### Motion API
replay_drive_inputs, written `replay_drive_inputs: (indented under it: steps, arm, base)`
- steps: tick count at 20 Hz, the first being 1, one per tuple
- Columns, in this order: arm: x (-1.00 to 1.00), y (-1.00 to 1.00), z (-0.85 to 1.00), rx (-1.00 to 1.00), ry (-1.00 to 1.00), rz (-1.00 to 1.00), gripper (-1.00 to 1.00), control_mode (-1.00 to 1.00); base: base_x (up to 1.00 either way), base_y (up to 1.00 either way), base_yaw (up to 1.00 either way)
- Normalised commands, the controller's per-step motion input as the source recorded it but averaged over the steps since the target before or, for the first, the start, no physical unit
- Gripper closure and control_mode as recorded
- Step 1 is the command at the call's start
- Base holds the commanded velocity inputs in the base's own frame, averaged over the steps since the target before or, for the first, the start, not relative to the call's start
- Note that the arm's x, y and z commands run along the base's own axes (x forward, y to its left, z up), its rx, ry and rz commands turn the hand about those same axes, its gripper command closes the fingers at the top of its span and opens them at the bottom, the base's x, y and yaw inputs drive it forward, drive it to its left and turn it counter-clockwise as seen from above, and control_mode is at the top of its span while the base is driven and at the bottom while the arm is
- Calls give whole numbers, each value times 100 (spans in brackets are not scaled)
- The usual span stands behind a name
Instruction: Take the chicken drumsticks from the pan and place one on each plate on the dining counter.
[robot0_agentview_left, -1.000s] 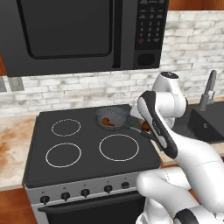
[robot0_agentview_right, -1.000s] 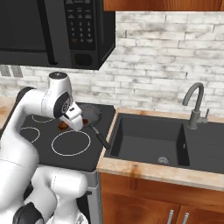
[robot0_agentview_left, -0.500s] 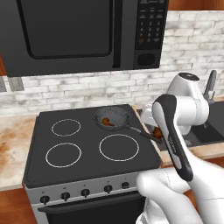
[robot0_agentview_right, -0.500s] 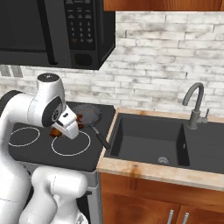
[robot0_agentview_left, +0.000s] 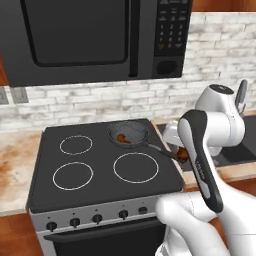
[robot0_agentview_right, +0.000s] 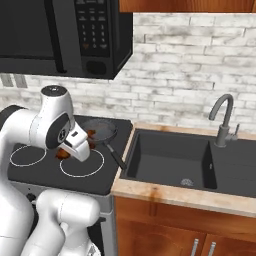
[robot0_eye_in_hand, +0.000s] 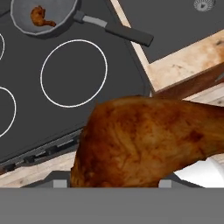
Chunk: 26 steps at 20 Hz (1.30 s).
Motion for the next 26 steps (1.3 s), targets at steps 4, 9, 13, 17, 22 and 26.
replay_drive_inputs:
  steps: [4,9,13,17,22,26]
  arm:
    - [0,0,0,0,0,0,100,100]
    - [0,0,0,0,0,0,100,100]
    - [0,0,0,0,0,0,100,100]
    - [0,0,0,0,0,0,100,100]
    - [0,0,0,0,0,0,100,100]
    - [0,0,0,0,0,0,100,100]
  base:
    - [-59,-2,-2]
    - [-25,-1,-71]
    - [-2,1,-100]
    - [0,4,-100]
    - [0,3,-100]
    - [0,3,-100]
